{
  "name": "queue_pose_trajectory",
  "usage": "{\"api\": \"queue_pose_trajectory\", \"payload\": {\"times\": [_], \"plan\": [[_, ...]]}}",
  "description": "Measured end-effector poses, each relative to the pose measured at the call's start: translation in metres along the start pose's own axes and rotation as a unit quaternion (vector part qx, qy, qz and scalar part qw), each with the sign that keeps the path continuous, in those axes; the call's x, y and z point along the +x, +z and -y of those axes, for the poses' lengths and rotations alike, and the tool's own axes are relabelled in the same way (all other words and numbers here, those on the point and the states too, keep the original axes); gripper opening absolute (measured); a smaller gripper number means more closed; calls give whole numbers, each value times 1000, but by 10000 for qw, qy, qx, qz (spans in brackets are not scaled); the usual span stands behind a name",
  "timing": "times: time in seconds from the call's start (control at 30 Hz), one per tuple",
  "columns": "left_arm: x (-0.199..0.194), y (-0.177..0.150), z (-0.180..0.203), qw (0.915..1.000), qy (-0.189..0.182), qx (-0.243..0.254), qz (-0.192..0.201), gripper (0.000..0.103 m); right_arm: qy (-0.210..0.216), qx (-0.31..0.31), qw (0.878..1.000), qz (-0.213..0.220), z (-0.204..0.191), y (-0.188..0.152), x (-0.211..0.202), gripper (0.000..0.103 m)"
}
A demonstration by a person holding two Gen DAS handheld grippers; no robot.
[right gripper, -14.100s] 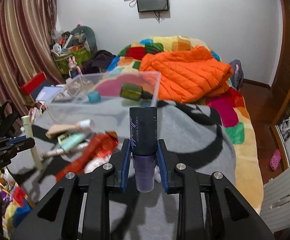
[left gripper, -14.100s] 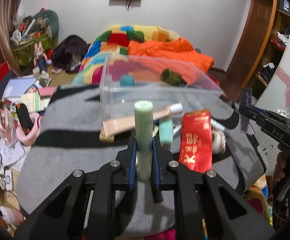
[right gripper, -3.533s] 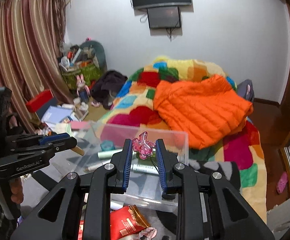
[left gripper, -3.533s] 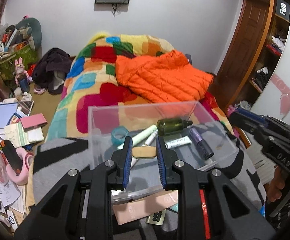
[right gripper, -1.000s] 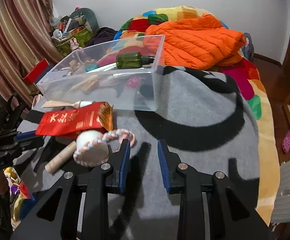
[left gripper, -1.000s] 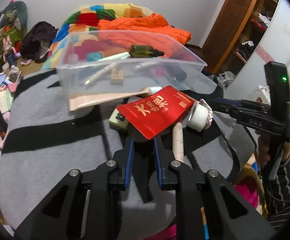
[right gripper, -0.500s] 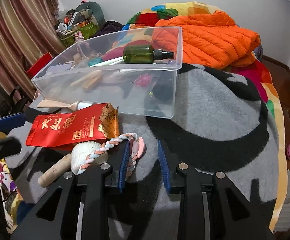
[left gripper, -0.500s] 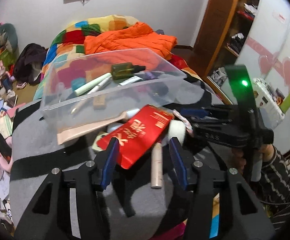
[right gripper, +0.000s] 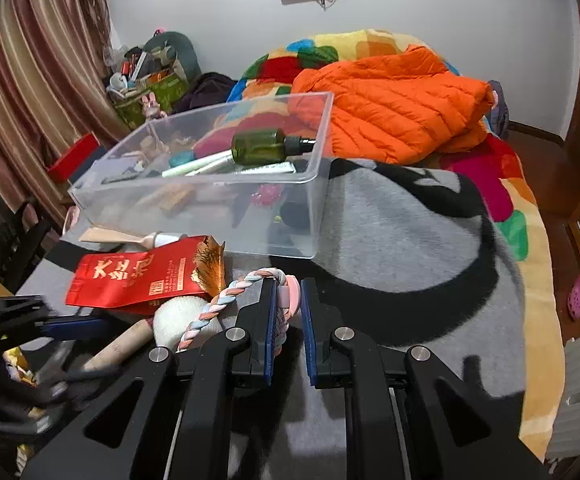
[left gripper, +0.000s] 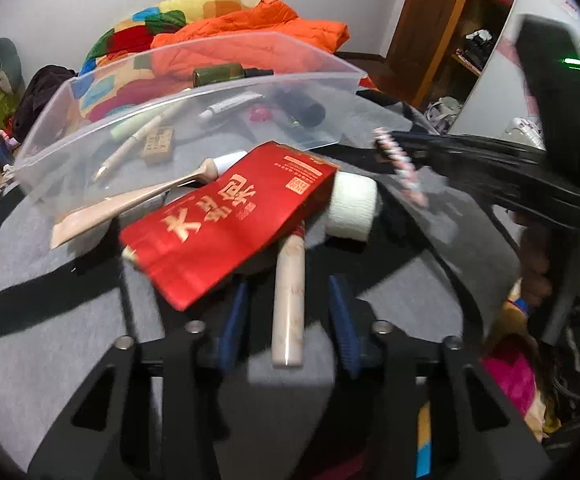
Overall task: Organize objects
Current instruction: 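Grasp the beige cylinder with the left tool while the right tool grasps the braided rope toy, then carry the cylinder and rope toy over the box and open both tools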
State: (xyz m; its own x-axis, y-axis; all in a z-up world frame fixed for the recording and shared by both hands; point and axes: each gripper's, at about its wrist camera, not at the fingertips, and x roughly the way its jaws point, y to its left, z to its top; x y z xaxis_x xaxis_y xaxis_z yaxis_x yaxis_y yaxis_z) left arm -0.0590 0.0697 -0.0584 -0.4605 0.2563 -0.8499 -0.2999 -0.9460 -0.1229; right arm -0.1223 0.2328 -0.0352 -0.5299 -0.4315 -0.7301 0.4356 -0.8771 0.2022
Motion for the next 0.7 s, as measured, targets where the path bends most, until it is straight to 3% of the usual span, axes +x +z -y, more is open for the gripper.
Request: {"api": "queue_pose_trajectory", "payload": {"times": [0.07,0.13,0.37,0.7], "plan": [[6,3,2,9999,136,48,95,28,-2,33,10000,53,2,-1,-7,11],[7,3,4,9997,172,89,131,15,4,65,9999,97,1,-2,-12,11],[-11,-11,7,9998,-48,99,154,14,53,94,9996,260,-1,-2,-27,11],[-59,-6,2,9969,61,-9,790,14,107,37,9986,512,-16,11,-39,11]]}}
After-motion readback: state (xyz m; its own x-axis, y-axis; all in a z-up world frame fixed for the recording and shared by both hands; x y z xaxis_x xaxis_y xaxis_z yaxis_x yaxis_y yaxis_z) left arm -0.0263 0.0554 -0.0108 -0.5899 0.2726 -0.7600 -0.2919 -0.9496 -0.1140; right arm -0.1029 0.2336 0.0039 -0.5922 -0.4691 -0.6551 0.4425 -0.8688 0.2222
